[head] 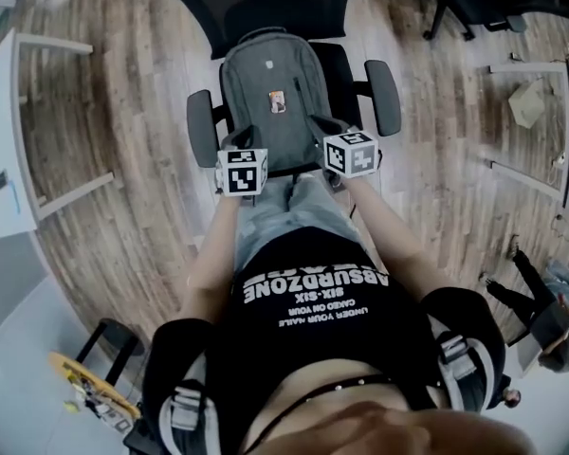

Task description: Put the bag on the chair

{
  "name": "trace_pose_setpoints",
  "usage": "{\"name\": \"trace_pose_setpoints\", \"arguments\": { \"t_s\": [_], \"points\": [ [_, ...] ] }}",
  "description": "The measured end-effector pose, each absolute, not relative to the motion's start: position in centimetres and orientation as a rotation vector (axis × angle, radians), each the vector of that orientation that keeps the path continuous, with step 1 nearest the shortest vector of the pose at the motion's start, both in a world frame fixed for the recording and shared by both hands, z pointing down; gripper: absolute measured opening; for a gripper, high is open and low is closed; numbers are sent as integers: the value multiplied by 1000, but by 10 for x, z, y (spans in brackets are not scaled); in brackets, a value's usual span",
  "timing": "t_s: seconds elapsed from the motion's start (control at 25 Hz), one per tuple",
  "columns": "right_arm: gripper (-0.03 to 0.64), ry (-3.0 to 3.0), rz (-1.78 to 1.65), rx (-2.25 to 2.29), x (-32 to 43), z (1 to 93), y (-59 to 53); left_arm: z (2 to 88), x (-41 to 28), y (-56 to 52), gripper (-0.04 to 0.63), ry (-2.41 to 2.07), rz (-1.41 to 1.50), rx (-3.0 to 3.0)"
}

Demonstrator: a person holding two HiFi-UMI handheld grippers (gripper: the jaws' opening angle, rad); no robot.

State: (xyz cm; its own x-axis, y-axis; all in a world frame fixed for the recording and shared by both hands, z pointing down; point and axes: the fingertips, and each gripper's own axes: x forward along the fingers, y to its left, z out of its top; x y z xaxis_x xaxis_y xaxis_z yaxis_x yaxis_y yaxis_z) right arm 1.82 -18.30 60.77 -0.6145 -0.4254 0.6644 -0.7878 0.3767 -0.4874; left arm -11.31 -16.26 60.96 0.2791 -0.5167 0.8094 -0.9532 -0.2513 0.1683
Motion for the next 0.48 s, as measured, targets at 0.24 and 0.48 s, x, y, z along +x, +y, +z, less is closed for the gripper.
{"name": "trace_pose_setpoints", "arguments": {
  "t_s": [0.24,0.48],
  "points": [
    [17,-2244,992,1021,27,570,-164,568,-104,-152,17,-1377,731,1946],
    [17,-2298,879,967,23,539,-154,546,-110,-143,17,-1406,616,1953]
  ]
}}
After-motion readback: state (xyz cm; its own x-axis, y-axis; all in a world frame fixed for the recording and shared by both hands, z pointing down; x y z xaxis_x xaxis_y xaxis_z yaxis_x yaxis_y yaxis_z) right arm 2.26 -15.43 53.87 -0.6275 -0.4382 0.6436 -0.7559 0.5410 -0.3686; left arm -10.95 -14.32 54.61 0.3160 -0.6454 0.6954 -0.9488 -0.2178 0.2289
